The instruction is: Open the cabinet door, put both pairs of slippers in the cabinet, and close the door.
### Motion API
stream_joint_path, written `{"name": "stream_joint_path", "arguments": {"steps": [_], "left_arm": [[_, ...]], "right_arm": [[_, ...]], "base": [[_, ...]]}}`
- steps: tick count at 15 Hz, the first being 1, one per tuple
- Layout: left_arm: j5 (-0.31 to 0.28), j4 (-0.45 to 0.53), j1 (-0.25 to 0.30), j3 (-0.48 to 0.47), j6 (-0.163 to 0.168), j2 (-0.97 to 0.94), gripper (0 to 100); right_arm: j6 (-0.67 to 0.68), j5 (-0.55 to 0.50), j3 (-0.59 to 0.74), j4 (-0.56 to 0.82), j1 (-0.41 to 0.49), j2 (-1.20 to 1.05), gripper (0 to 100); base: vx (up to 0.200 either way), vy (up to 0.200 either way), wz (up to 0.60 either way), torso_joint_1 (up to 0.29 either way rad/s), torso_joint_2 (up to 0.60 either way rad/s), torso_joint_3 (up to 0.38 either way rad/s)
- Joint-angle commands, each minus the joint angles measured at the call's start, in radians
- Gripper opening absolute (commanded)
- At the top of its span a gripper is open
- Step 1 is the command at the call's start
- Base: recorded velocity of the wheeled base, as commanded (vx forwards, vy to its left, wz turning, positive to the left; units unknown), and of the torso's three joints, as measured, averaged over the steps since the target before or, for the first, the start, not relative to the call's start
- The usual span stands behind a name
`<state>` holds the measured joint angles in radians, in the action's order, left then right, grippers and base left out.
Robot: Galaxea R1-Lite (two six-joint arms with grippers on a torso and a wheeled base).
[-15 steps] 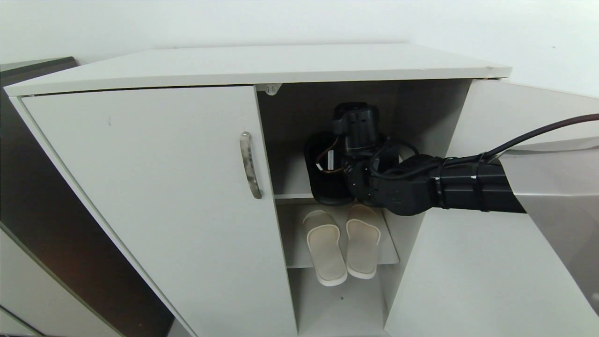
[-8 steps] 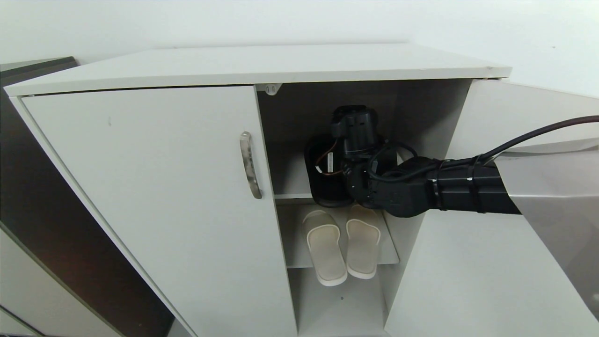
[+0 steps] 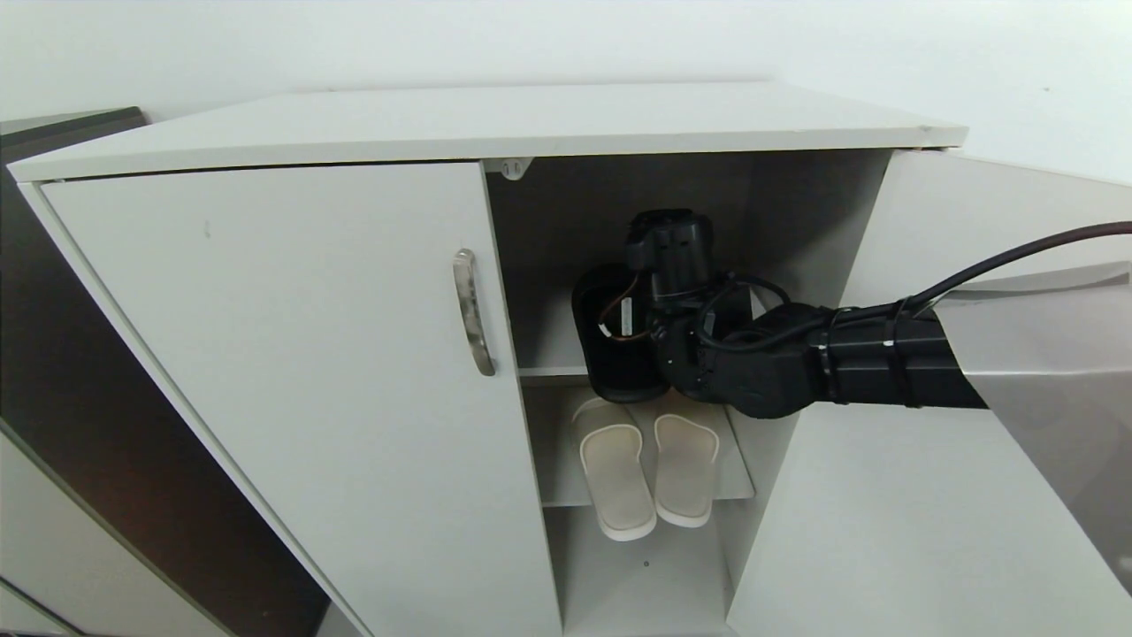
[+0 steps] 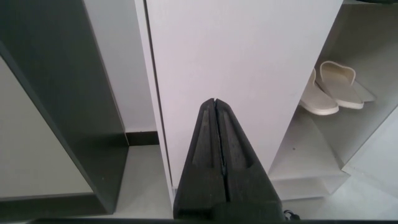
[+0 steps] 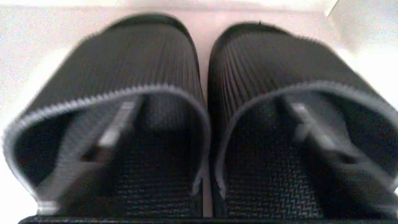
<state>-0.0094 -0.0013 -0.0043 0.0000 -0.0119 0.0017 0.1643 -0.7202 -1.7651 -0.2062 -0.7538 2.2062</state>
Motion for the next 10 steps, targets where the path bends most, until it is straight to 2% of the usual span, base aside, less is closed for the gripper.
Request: {"name": "stream_joint_path", "arguments": {"steps": [1,3,7,8,10], "left_arm": [[0.0,0.0,0.0,0.0,0.0,0.0,0],[0.0,0.0,0.0,0.0,0.0,0.0,0],[0.0,0.0,0.0,0.0,-0.002,0.0,0],[0.0,0.0,0.0,0.0,0.0,0.0,0],[0.0,0.0,0.0,0.0,0.0,0.0,0]], "right_arm": [[0.003,-0.002,0.069,-0.006,-0.013,-0.059,100],[0.003,-0.007,0.162,-0.039,-0.035,-0.126,100],[0.001,-0.01,0.437,-0.13,-0.101,-0.345,100],[-0.002,-0.011,0.53,-0.17,-0.124,-0.405,0],[-0.029,-0.004,0.661,-0.236,-0.171,-0.496,0]], "base": [[0.0,0.0,0.0,0.0,0.0,0.0],[0.0,0.0,0.0,0.0,0.0,0.0],[0.0,0.0,0.0,0.0,0.0,0.0],[0.0,0.0,0.0,0.0,0.0,0.0],[0.0,0.0,0.0,0.0,0.0,0.0]]}}
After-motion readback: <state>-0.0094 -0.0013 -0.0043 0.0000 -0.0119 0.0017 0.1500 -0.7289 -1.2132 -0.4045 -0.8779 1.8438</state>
